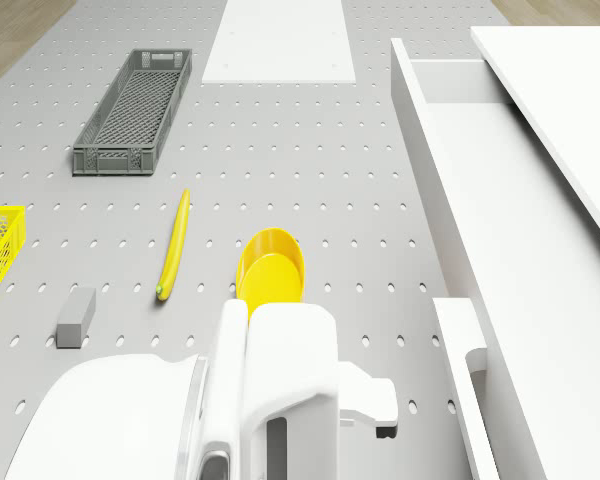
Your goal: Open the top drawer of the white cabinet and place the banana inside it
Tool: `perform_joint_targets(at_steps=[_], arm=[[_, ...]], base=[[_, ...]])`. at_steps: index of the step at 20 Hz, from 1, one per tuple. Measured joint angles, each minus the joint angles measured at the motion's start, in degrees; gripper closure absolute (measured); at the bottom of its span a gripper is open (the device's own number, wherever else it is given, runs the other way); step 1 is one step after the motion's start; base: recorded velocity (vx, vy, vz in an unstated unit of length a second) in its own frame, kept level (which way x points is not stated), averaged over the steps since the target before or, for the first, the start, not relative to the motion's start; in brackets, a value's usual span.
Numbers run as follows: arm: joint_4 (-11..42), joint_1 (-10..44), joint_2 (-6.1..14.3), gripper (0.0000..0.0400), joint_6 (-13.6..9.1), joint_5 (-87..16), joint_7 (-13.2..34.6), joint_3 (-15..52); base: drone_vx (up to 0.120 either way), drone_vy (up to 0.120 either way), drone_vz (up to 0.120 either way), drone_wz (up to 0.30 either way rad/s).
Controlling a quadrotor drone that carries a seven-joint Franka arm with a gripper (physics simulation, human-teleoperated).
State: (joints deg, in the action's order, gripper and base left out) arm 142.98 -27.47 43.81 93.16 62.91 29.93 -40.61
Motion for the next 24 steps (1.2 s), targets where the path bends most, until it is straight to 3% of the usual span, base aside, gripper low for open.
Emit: perform_joint_targets(at_steps=[5, 24], arm=[[-0.1, -1.0, 0.7, 0.0001, 0.8, -0.4, 0.5, -0.5], [2.8, -5.4, 2.8, 0.0000, 8.9, 3.4, 0.7, 3.8]], base=[[0.000, -0.120, 0.000, 0.000], [0.000, 0.000, 0.000, 0.000]])
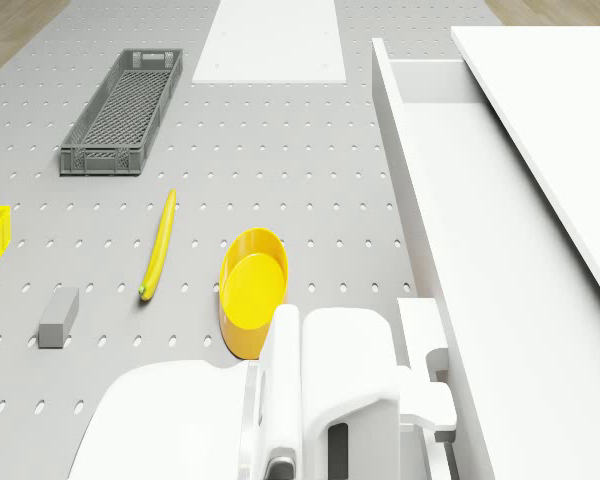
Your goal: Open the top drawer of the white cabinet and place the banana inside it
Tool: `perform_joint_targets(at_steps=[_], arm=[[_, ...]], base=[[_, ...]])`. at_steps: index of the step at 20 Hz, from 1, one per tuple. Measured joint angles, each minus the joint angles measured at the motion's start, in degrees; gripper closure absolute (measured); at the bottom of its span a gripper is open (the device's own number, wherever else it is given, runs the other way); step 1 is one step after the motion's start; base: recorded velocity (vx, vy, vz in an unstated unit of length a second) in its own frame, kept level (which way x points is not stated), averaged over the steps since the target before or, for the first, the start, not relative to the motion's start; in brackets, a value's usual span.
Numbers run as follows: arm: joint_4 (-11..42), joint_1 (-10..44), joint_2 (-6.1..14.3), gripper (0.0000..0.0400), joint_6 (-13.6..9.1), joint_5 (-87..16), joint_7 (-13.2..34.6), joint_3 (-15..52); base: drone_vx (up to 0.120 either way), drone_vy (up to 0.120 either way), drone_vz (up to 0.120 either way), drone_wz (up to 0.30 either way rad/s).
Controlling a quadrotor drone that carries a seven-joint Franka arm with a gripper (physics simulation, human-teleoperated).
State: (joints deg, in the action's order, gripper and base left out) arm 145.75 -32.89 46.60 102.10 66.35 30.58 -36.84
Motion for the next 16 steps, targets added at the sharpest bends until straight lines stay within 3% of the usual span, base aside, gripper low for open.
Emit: perform_joint_targets(at_steps=[5, 6, 7, 9, 11, 12, 13, 15, 16], arm=[[0.3, -0.8, 0.2, 0.0000, 1.1, 0.6, 0.0, 0.5], [0.3, -0.9, 0.2, 0.0023, 1.3, 0.6, 0.0, 0.5], [0.4, -1.0, 0.2, 0.0083, 1.4, 0.6, 0.0, 0.5], [0.4, -1.2, 0.3, 0.0167, 1.6, 0.6, 0.0, 0.5], [0.4, -1.4, 0.4, 0.0217, 1.8, 0.6, 0.0, 0.5], [0.4, -1.4, 0.4, 0.0228, 1.9, 0.5, 0.1, 0.5], [0.1, -1.6, 1.0, 0.0183, 2.1, -0.3, 3.1, 0.7], [0.2, -2.0, 1.2, 0.0203, 2.5, -0.7, 1.6, 0.4], [0.6, -2.1, 0.6, 0.0220, 2.4, -0.2, -1.4, 0.1]], base=[[0.000, 0.000, 0.000, 0.000], [0.000, 0.000, 0.000, 0.000], [0.000, 0.000, 0.000, 0.000], [0.000, 0.000, 0.000, 0.000], [0.000, 0.000, 0.000, 0.000], [0.000, 0.000, 0.000, 0.000], [0.000, 0.000, 0.000, 0.000], [0.000, 0.000, 0.000, 0.000], [0.000, 0.000, 0.000, 0.000]])
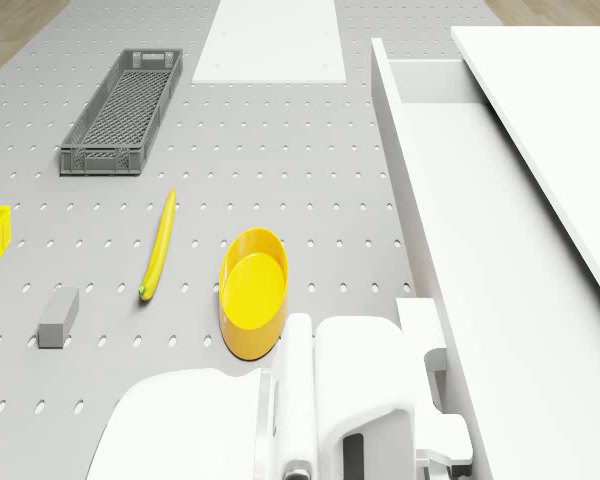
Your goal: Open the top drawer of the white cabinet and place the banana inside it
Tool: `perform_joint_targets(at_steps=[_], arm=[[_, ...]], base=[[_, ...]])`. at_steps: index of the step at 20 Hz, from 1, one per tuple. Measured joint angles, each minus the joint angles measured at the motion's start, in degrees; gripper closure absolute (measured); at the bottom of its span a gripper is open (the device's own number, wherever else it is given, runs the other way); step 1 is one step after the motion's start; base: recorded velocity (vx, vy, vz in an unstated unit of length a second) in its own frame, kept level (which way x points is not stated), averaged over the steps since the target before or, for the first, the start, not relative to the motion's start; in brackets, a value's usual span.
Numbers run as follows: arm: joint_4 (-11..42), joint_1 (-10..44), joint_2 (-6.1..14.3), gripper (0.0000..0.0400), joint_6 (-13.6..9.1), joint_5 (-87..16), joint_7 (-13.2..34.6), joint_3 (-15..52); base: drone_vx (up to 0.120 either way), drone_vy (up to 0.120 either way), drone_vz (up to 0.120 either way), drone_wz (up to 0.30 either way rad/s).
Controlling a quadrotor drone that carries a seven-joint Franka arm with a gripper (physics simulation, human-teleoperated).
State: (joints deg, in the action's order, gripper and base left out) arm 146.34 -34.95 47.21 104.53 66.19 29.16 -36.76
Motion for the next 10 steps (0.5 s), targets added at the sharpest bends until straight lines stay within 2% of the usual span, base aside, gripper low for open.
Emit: perform_joint_targets(at_steps=[2, 7, 8, 9, 10], arm=[[-0.1, 0.3, -0.1, 0.0250, -0.5, 0.1, 0.0, -0.2], [-0.8, 0.6, 0.5, 0.0248, -2.0, -2.3, 2.4, -2.2], [-1.0, 0.6, 0.6, 0.0247, -2.4, -2.9, 2.6, -2.8], [-0.7, 0.7, 0.0, 0.0255, -2.9, -3.0, -0.4, -3.6], [-1.1, 1.1, 0.0, 0.0252, -3.6, -3.4, 1.2, -3.8]], base=[[0.000, 0.000, 0.000, 0.000], [0.000, 0.000, 0.000, 0.000], [0.000, 0.000, 0.000, 0.000], [0.000, 0.000, 0.000, 0.000], [0.000, 0.000, 0.000, 0.000]])
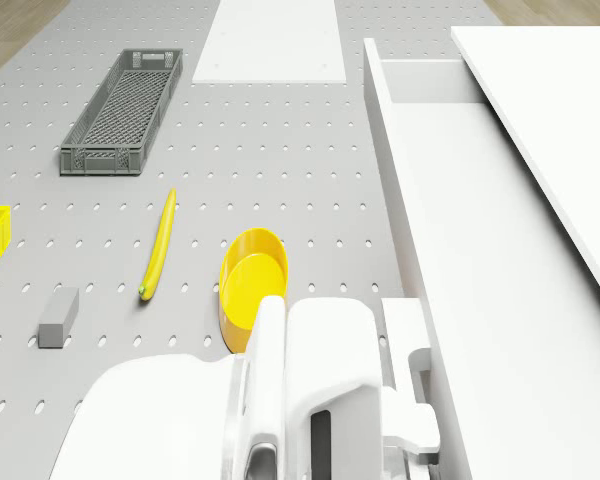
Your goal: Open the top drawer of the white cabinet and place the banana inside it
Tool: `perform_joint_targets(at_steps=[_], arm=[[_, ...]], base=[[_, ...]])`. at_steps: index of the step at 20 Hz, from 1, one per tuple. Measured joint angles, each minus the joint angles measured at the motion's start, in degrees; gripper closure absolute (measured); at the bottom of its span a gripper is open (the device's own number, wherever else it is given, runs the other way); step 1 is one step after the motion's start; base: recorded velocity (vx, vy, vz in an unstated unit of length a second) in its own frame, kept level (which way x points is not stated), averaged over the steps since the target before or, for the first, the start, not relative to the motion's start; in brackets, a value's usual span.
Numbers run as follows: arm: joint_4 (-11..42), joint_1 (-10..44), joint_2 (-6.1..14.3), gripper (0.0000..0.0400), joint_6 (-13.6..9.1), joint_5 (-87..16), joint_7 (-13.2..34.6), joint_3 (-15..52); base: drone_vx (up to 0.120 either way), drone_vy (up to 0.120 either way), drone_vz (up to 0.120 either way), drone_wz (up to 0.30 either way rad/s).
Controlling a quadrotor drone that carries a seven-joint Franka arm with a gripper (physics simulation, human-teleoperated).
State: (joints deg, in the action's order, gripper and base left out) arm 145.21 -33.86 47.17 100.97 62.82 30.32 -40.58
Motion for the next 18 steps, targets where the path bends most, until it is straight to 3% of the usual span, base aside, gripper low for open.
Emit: perform_joint_targets(at_steps=[1, 2, 3, 5, 6, 8, 10, 11, 12, 14, 16, 17, 18], arm=[[-0.4, -0.1, 0.7, 0.0252, -0.1, -0.8, 1.8, -0.2], [-0.7, -0.6, 1.6, 0.0213, 0.4, -1.9, 2.8, -0.6], [-0.4, -0.9, 1.5, 0.0231, 0.5, -1.8, 0.8, -1.3], [-0.8, -0.9, 1.7, 0.0253, -0.2, -2.6, 1.4, -2.3], [-0.6, -0.9, 1.1, 0.0253, -0.7, -2.8, -1.5, -3.2], [-1.7, -0.7, 1.7, 0.0254, -1.8, -4.0, 2.6, -3.9], [-2.4, -0.8, 2.0, 0.0251, -2.6, -5.3, 2.9, -5.2], [-2.1, -0.7, 1.1, 0.0235, -3.3, -5.6, -0.3, -6.2], [-3.1, -0.8, 2.0, 0.0250, -3.6, -6.5, 3.5, -6.4], [-3.9, -1.2, 2.5, 0.0249, -4.4, -7.8, 3.7, -7.9], [-4.1, -1.4, 1.8, 0.0230, -5.4, -9.1, 0.8, -9.9], [-4.5, -1.2, 1.6, 0.0180, -6.1, -10.4, 1.0, -10.6], [-5.1, -1.4, 2.0, 0.0203, -6.6, -10.9, 1.8, -11.2]], base=[[0.000, 0.000, 0.000, 0.000], [0.000, 0.000, 0.000, 0.000], [0.000, 0.000, 0.000, 0.000], [0.000, 0.000, 0.000, 0.000], [0.000, 0.000, 0.000, 0.000], [0.000, 0.000, 0.000, 0.000], [0.000, 0.000, 0.000, 0.000], [0.000, 0.000, 0.000, 0.000], [0.000, 0.000, 0.000, 0.000], [0.000, 0.000, 0.000, 0.000], [0.000, 0.000, 0.000, 0.000], [0.000, 0.000, 0.000, 0.000], [0.000, 0.000, 0.000, 0.000]])
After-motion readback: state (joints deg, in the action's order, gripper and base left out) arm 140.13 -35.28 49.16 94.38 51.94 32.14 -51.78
